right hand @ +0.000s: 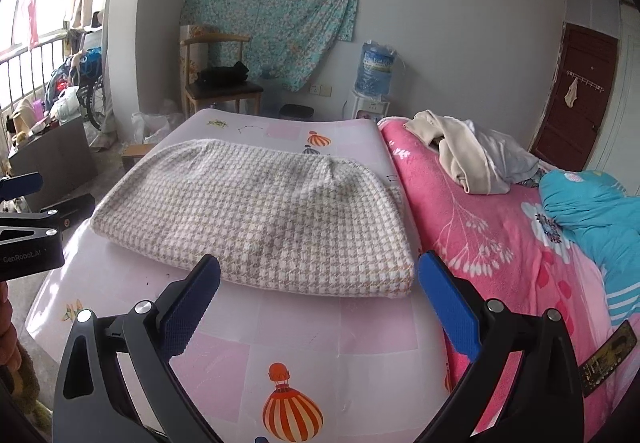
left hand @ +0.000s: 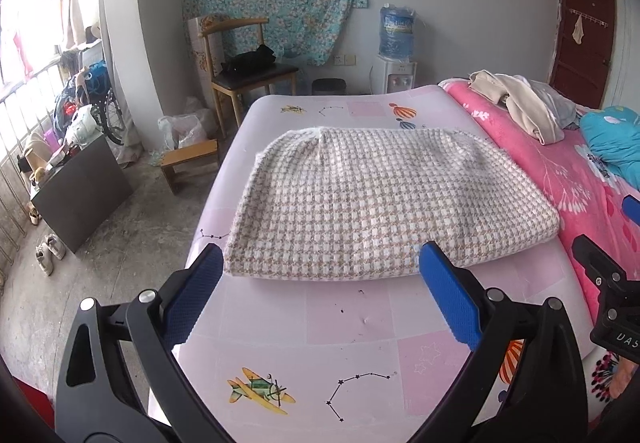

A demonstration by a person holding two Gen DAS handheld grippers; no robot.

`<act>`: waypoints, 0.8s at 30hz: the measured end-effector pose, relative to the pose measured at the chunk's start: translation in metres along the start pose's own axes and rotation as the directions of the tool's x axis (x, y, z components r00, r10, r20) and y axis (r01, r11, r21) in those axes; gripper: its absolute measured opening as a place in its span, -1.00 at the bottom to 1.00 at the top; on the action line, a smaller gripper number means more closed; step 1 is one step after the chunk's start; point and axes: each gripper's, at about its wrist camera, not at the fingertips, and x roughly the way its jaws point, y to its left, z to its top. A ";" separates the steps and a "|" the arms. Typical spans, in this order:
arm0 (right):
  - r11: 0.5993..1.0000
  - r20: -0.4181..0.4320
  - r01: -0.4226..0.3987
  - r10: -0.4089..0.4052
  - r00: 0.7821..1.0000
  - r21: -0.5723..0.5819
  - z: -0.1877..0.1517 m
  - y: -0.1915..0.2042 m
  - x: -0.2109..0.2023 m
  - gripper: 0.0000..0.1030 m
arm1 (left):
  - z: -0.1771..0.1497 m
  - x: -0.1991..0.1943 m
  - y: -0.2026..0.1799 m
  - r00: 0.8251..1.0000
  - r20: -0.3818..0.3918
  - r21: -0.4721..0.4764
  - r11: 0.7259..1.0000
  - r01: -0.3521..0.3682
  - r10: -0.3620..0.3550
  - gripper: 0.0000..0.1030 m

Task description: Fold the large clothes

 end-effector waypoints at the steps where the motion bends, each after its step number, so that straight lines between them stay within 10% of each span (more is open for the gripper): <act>1: 1.000 -0.004 -0.008 0.008 1.000 0.007 0.000 0.000 0.002 0.88 | 0.000 0.004 -0.001 1.000 -0.013 -0.005 1.000 0.000 0.000 0.84; 24: 0.989 -0.274 -0.072 0.106 0.956 0.131 -0.019 -0.001 0.069 0.88 | -0.012 0.056 -0.011 0.971 -0.224 -0.030 0.996 -0.086 0.077 0.84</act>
